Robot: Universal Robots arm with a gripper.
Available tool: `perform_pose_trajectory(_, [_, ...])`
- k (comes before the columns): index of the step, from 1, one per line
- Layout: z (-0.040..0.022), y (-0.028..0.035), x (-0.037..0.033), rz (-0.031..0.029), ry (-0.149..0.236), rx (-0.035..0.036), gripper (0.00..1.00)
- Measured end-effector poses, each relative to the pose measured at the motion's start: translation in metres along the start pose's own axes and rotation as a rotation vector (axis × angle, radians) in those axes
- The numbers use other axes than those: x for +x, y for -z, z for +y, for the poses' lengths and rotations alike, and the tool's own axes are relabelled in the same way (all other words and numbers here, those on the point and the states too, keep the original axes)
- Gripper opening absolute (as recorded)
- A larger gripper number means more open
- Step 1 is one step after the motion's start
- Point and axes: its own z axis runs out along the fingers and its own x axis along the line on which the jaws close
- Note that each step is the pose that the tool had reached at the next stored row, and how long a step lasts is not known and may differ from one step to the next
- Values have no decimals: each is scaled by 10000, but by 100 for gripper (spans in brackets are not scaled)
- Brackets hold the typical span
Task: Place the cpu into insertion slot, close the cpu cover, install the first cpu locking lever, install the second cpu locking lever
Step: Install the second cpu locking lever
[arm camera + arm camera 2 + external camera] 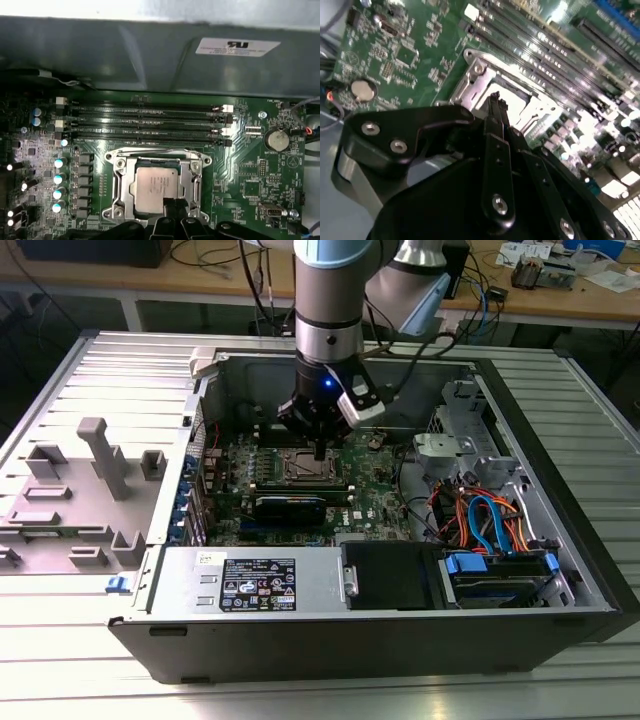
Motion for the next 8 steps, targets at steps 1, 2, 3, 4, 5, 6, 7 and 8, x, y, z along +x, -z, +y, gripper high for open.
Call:
perform_pose_trajectory(1, [-3, 27, -1, 2, 1, -1, 11])
perform_pose_trajectory(2, [-13, 51, -2, 11, 3, -2, 11])
perform_pose_trajectory(3, [-21, 56, -1, 33, 3, -3, 11])
perform_pose_trajectory(4, [-29, 56, 0, 89, 3, -6, 11])
perform_pose_trajectory(5, [-34, 56, -1, 172, 6, -8, 11])
perform_pose_trajectory(6, [-37, 55, -1, 329, 11, -17, 11])
perform_pose_trajectory(7, [-41, 56, -3, 517, 15, -23, 11])
perform_pose_trajectory(8, [-47, 57, -3, 733, 20, -46, 11])
